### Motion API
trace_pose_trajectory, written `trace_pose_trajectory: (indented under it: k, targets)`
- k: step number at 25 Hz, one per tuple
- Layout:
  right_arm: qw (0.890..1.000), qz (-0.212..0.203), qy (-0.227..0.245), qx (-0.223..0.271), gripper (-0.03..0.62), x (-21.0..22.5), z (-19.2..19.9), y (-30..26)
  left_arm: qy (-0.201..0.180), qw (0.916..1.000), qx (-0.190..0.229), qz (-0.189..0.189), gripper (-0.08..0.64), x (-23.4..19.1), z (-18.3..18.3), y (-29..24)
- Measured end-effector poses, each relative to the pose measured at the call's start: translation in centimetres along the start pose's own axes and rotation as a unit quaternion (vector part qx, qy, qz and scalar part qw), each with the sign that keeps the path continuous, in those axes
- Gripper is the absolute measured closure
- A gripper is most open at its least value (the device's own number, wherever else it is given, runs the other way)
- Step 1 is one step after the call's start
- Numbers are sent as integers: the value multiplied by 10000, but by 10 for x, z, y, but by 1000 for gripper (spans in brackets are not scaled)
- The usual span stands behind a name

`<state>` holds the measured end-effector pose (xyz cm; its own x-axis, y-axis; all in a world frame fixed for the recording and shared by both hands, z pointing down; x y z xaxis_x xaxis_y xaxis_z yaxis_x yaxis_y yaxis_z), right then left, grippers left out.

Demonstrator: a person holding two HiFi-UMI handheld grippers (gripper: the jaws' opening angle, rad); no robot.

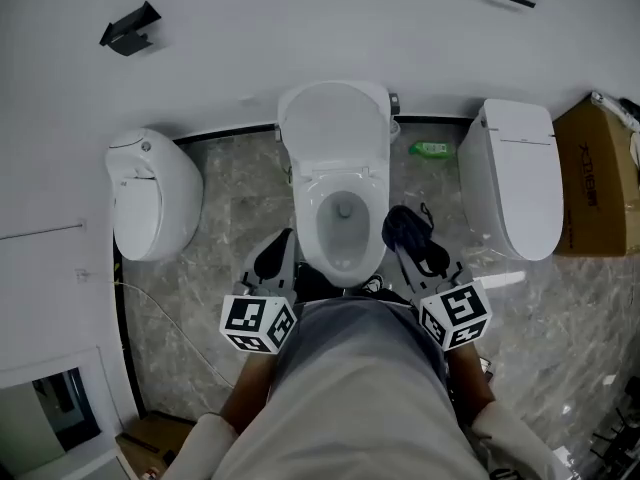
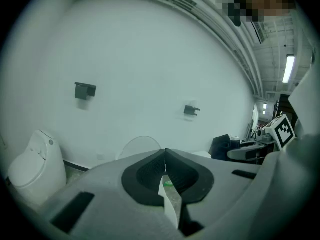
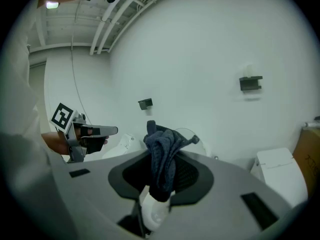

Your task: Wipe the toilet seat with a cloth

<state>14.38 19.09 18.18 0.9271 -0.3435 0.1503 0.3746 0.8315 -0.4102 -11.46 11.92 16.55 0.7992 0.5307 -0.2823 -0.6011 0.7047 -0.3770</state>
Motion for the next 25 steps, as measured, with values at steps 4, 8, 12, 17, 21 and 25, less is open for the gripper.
trace_pose_trajectory:
  k: [4, 8, 12, 17, 21, 25]
  targets:
    - [9998, 146, 55, 87, 509, -5, -8, 14, -127, 9999, 73, 58, 551, 11, -9, 0]
    - [9994, 342, -35, 86, 509, 0, -6, 26, -64, 9998, 86, 192, 551, 20, -10, -3]
    - [9987, 482, -79, 162, 509, 3, -5, 43, -31, 9994, -46, 330, 551, 30, -1, -4]
    - [9975, 619, -205, 258, 509, 0, -1, 58, -89, 9985, -243, 485, 551, 39, 15, 0]
    - [9968, 667, -335, 284, 509, -5, 6, 69, -139, 9964, -422, 717, 551, 50, 23, 3]
    - [9959, 609, -595, 313, 509, -5, 13, 74, -229, 9934, -549, 983, 551, 63, 27, 1]
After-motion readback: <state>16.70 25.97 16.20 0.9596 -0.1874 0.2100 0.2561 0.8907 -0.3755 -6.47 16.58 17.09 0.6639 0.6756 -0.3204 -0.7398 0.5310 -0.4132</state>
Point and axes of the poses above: the fingertips, and each gripper's own axes: y backward along the fingers, x to its right, z out of its underside, the point moved 8 cm from there along y, backward along the fingers, and after that the axes turned 5 degrees about y, right-handed, at the moved point
